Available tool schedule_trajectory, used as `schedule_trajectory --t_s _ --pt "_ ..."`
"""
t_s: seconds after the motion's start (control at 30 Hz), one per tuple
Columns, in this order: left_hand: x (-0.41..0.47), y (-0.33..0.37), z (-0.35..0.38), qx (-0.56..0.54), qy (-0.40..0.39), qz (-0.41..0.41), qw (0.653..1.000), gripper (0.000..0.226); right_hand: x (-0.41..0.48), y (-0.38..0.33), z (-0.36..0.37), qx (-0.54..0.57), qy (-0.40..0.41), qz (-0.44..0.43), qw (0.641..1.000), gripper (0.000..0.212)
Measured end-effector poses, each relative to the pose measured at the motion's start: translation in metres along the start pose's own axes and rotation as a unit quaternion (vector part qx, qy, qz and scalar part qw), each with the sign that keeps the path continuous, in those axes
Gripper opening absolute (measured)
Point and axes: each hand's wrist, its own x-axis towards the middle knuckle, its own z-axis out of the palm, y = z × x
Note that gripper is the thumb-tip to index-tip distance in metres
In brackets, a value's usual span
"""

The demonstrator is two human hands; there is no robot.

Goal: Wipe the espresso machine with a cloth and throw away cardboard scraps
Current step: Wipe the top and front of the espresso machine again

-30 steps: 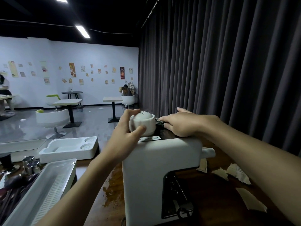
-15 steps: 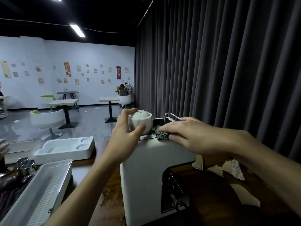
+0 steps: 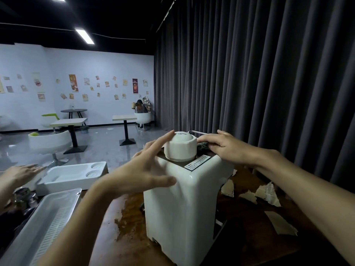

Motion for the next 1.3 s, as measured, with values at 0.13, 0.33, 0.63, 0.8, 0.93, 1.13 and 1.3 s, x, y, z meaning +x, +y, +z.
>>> schedule_trajectory --t_s 0.13,0.33,0.63,0.8,0.93,1.13,1.3 --pt "0.005 -0.007 0.0 0.039 0.013 0.047 0.998 0.107 -0.018 -0.011 0.0 -0.003 0.024 -0.01 1.0 0.044" --pt "0.0 -0.004 0.012 0.141 0.075 0.034 0.987 0.106 -0.065 -0.031 0.0 0.035 0.062 -0.081 0.994 0.038" --pt "-0.006 0.033 0.067 0.278 0.209 0.022 0.937 0.1 -0.074 -0.018 -0.004 0.047 0.089 0.008 0.995 0.041" --pt "-0.005 0.032 0.073 0.297 0.231 0.015 0.926 0.1 -0.106 -0.026 -0.004 0.082 0.096 -0.042 0.991 0.041" --pt "-0.005 0.035 0.076 0.311 0.239 0.01 0.92 0.1 -0.102 -0.025 0.002 0.117 0.112 -0.022 0.987 0.04" --pt "0.005 0.038 0.092 0.393 0.288 -0.04 0.872 0.101 -0.076 -0.022 0.0 0.138 0.086 0.024 0.986 0.036" --pt "0.014 0.042 0.102 0.399 0.318 -0.068 0.857 0.099 -0.074 -0.027 -0.003 0.146 0.077 0.031 0.986 0.036"
